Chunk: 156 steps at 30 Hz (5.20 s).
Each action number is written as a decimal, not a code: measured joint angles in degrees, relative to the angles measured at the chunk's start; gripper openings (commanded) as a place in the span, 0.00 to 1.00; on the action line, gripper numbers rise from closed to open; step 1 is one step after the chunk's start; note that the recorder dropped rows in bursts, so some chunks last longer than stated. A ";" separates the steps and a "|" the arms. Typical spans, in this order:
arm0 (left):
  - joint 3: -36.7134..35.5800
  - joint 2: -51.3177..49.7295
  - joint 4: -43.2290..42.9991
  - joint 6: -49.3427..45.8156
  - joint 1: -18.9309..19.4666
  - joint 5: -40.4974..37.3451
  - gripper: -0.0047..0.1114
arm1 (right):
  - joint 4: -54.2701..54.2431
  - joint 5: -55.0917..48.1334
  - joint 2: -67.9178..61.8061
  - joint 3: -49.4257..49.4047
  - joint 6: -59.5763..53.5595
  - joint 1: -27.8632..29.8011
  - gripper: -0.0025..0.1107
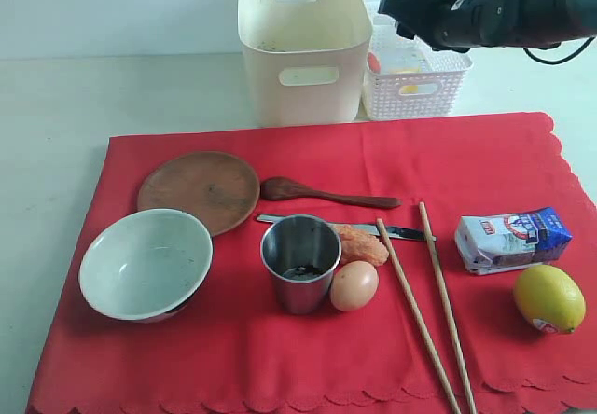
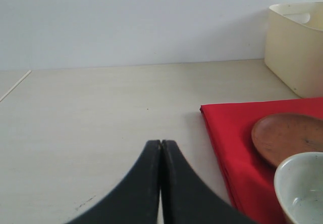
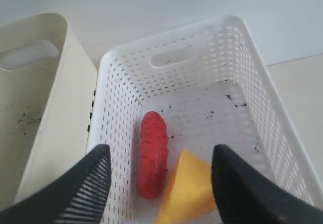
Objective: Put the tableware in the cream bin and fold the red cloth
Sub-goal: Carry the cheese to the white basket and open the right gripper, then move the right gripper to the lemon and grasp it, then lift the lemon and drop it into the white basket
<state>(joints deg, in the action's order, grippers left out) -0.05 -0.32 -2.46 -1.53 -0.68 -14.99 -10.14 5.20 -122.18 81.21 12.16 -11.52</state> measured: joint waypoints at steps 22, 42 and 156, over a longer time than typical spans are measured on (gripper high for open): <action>0.00 0.00 0.00 0.00 0.00 0.00 0.06 | 4.13 -19.47 7.22 0.13 -0.02 0.00 0.57; 0.00 0.00 0.00 0.00 0.00 0.00 0.06 | 8.46 -42.76 24.01 -7.72 -0.02 0.00 0.57; 0.00 0.00 0.00 0.00 0.00 0.00 0.06 | 4.85 -12.38 6.66 -1.58 5.39 0.00 0.02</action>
<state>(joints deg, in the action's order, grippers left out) -0.05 -0.32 -2.46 -1.53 -0.68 -14.99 -5.29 -7.18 -115.53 79.63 17.55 -11.52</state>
